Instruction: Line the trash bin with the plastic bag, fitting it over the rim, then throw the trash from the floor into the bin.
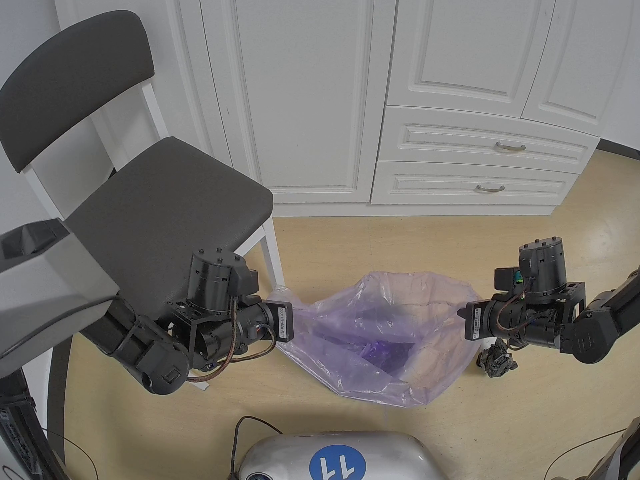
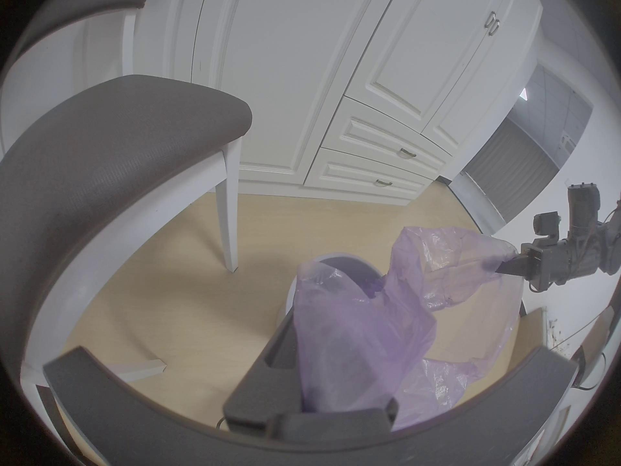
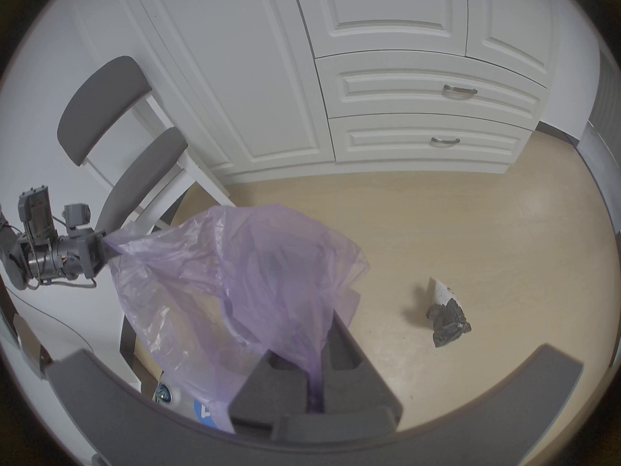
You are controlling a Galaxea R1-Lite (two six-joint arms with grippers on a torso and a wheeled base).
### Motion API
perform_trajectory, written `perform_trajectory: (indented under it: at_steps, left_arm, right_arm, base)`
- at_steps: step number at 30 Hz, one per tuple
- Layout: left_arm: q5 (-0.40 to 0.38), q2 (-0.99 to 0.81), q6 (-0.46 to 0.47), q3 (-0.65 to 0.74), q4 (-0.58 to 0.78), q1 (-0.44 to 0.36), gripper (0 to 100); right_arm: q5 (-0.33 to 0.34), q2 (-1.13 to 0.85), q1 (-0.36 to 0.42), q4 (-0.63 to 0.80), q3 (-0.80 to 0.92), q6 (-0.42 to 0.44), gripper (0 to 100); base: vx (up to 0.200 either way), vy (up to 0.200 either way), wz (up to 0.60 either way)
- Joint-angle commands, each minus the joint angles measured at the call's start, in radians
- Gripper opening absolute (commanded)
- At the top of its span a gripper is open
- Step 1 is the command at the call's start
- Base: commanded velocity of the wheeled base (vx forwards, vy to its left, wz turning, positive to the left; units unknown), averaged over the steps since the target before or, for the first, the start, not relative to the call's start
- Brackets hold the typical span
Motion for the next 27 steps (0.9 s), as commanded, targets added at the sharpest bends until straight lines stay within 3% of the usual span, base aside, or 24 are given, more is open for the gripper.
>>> perform_trajectory:
  at_steps: [1,6,9,14,24,27]
  left_arm:
    - [-0.027,0.045,-0.003,-0.004,-0.025,0.022,0]
    - [-0.033,0.097,-0.006,-0.02,-0.047,0.037,0]
    - [-0.033,0.114,-0.006,-0.021,-0.078,0.063,0]
    - [-0.053,0.102,-0.006,-0.02,-0.082,0.104,0]
    - [-0.095,0.178,-0.035,-0.046,-0.081,0.108,0]
    - [-0.096,0.195,-0.037,-0.047,-0.082,0.109,0]
  right_arm:
    - [0.001,0.045,-0.017,-0.042,0.004,-0.001,0]
    - [0.004,0.108,-0.03,-0.08,-0.005,0.013,0]
    - [0.016,0.168,-0.017,-0.14,-0.019,0.07,0]
    - [0.1,0.203,0.03,-0.244,-0.027,0.19,0]
    - [0.125,0.332,0.078,-0.285,-0.09,0.328,0]
    - [0.155,0.418,0.086,-0.427,-0.096,0.397,0]
  base:
    - [0.0,0.0,0.0]
    - [0.0,0.0,0.0]
    - [0.0,0.0,0.0]
    - [0.0,0.0,0.0]
    - [0.0,0.0,0.0]
    - [0.0,0.0,0.0]
